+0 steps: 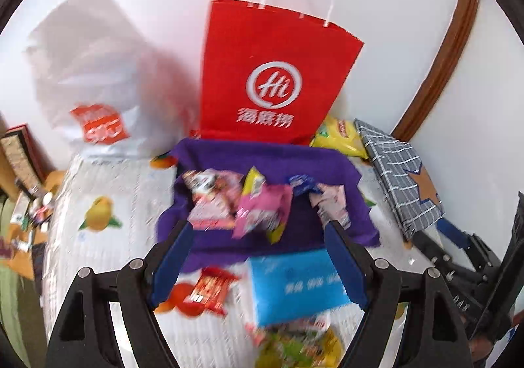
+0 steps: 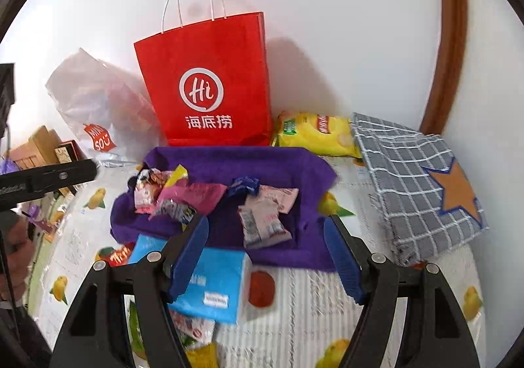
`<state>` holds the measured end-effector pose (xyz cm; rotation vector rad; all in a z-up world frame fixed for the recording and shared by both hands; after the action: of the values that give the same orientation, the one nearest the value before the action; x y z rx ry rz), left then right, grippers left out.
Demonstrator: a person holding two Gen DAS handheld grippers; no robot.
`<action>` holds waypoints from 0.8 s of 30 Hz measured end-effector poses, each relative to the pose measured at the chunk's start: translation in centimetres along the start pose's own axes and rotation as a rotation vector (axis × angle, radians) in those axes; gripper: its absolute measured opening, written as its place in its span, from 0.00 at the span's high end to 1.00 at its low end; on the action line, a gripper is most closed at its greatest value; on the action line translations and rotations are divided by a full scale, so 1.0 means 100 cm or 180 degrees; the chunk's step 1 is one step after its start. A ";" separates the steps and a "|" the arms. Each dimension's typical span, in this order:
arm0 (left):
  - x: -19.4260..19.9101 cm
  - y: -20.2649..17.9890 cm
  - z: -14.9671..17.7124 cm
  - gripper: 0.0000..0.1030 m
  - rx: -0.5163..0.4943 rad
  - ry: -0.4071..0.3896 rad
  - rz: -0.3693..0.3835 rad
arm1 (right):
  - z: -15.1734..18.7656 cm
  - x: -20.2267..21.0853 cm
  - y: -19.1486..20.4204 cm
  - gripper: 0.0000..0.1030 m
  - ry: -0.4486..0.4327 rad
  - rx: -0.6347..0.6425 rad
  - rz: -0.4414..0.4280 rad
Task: Organize snacks
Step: 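Move both open tools back toward the snack pile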
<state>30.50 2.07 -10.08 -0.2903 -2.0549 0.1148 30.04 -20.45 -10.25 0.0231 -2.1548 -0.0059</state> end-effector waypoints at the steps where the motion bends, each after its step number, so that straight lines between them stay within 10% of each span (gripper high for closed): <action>1: 0.003 0.004 0.005 0.21 0.0017 -0.0003 -0.0016 | 0.004 0.003 -0.001 0.29 -0.0014 -0.0011 0.0033; 24: 0.003 0.068 0.118 0.21 0.0301 0.0313 -0.0220 | 0.165 -0.045 0.096 0.32 0.0820 0.0394 -0.0701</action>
<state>21.11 9.20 -16.91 -0.1630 -1.9531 0.1519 18.65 -10.81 -22.99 0.3163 -1.8829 0.0026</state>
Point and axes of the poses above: each gripper's, at about its wrist camera, not at the fingertips, and x roughly against the way its jaws point, y to its left, z to its underside, the point moved 8 cm from there along -x, roughly the way its jaws point, and after that the axes turned 11 degrees about y, right-handed, at the moved point
